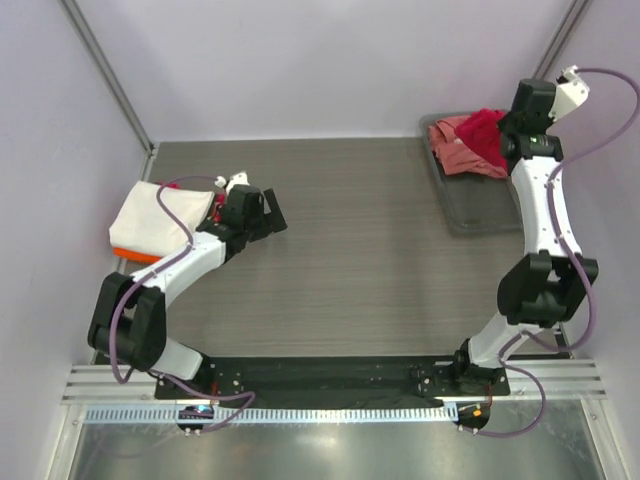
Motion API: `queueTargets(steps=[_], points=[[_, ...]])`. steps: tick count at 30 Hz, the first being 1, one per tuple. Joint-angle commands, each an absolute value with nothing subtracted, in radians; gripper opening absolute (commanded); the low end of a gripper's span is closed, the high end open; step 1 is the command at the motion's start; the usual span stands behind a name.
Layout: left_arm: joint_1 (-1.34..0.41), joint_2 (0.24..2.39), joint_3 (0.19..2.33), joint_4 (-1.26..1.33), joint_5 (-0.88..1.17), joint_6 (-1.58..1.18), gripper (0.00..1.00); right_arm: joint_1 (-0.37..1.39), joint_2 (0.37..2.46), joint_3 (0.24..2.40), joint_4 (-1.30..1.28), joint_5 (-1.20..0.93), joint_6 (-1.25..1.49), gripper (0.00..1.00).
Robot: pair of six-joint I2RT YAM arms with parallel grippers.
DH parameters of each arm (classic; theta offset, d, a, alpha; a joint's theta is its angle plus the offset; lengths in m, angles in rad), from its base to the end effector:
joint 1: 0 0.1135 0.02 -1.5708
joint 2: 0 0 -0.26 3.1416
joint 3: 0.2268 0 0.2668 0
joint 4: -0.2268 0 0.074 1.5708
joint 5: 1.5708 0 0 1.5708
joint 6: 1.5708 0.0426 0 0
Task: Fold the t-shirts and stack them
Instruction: Grab the tshirt from the pile, then move the tshirt to the center of the board, then flatten the tshirt out
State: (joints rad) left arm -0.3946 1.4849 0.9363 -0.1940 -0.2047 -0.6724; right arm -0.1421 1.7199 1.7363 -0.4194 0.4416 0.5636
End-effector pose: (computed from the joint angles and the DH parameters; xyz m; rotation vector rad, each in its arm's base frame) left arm 0.3135 -0.1212 0.2099 -0.4235 2.2755 -0.3123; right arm 0.4142 -0.0777 0.3907 0.9285 1.6992 -0.1557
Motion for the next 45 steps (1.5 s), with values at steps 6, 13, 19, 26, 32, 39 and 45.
queueTargets(steps=[6,13,19,26,32,39,45], points=[[-0.391,1.287,0.893,-0.155,-0.147,-0.722,1.00,0.149,1.556,1.838,-0.511,0.217,0.462,0.01],[-0.393,1.111,0.847,-0.224,-0.178,-0.739,0.99,0.319,1.575,1.810,-0.540,-0.158,0.468,0.01],[-0.393,1.046,0.805,-0.247,-0.189,-0.736,0.99,0.463,1.583,1.530,-0.611,-0.229,0.382,0.47],[-0.394,1.066,0.719,-0.170,-0.141,-0.716,1.00,0.497,1.486,1.189,-0.477,-0.216,0.350,0.51],[-0.408,1.141,0.695,-0.094,-0.120,-0.683,0.97,0.535,1.548,1.109,-0.400,-0.200,0.328,0.47],[-0.410,1.198,0.658,-0.020,-0.109,-0.641,0.89,0.561,1.629,1.080,-0.324,-0.172,0.359,0.48],[-0.410,1.229,0.658,-0.020,-0.094,-0.626,0.74,0.587,1.680,1.062,-0.247,-0.163,0.390,0.50]])
